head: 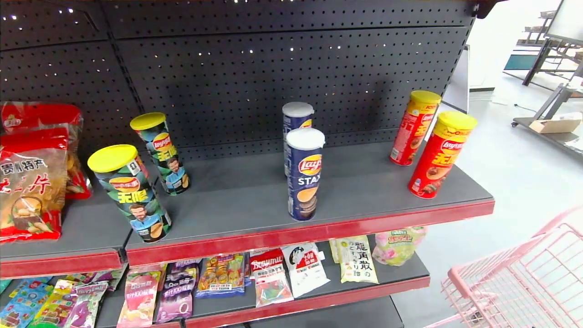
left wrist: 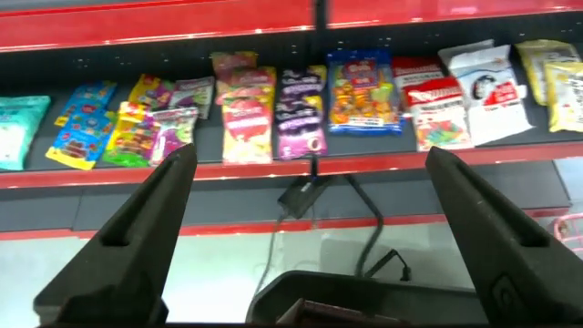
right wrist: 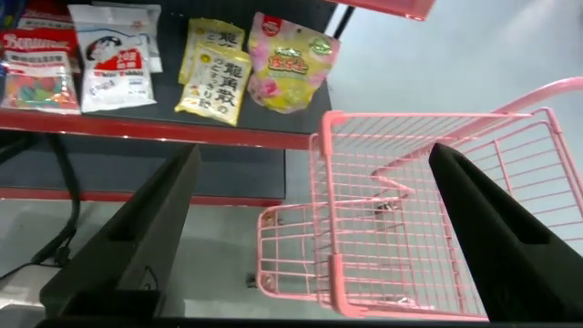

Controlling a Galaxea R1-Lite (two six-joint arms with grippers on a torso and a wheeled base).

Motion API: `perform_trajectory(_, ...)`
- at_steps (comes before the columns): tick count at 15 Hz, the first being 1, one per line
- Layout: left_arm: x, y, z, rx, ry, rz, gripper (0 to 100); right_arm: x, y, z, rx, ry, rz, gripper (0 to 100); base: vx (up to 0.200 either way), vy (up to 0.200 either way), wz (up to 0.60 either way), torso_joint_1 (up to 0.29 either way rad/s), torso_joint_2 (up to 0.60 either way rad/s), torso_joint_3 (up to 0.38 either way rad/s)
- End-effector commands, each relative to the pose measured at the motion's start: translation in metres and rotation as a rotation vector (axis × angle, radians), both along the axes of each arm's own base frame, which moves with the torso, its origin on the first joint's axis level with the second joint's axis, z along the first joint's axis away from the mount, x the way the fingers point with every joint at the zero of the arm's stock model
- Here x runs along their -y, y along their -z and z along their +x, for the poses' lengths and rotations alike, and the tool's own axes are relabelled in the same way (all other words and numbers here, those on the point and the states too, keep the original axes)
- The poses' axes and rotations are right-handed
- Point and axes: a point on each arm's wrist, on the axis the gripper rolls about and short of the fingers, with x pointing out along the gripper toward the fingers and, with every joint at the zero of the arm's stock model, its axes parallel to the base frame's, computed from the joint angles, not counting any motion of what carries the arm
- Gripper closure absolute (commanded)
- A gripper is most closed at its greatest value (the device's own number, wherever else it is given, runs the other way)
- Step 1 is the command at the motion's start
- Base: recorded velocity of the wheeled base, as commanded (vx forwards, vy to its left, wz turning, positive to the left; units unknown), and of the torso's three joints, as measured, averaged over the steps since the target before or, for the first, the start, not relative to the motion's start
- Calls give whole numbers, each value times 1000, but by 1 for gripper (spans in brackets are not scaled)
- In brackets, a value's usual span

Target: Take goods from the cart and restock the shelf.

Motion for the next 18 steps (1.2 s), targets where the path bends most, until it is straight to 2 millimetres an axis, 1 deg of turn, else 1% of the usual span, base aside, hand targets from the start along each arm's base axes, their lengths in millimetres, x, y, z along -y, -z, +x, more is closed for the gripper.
perform_trajectory(1, 0, 0, 0, -5, -2, -1, 0, 0, 0, 0, 1, 1, -1, 0, 0, -200, 0, 2, -2, -2)
perform_trajectory(4, 0, 0, 0, -5, -1, -1, 0, 0, 0, 0, 2, 1, -1, 0, 0, -200, 0, 1, 1, 4)
perform_trajectory(10, 0, 0, 1, 3, 3, -1, 0, 0, 0, -2, 15, 7, -2, 0, 0, 0, 0, 0, 0, 0)
perform_trajectory(14, 0, 0, 1, 4, 2, -3, 0, 0, 2, -2, 13, 8, -3, 0, 200, 0, 0, -10, 1, 5)
perform_trajectory(18, 0, 0, 1, 3, 1, -1, 0, 0, 1, -3, 18, 7, -2, 0, 0, 0, 0, 0, 0, 0)
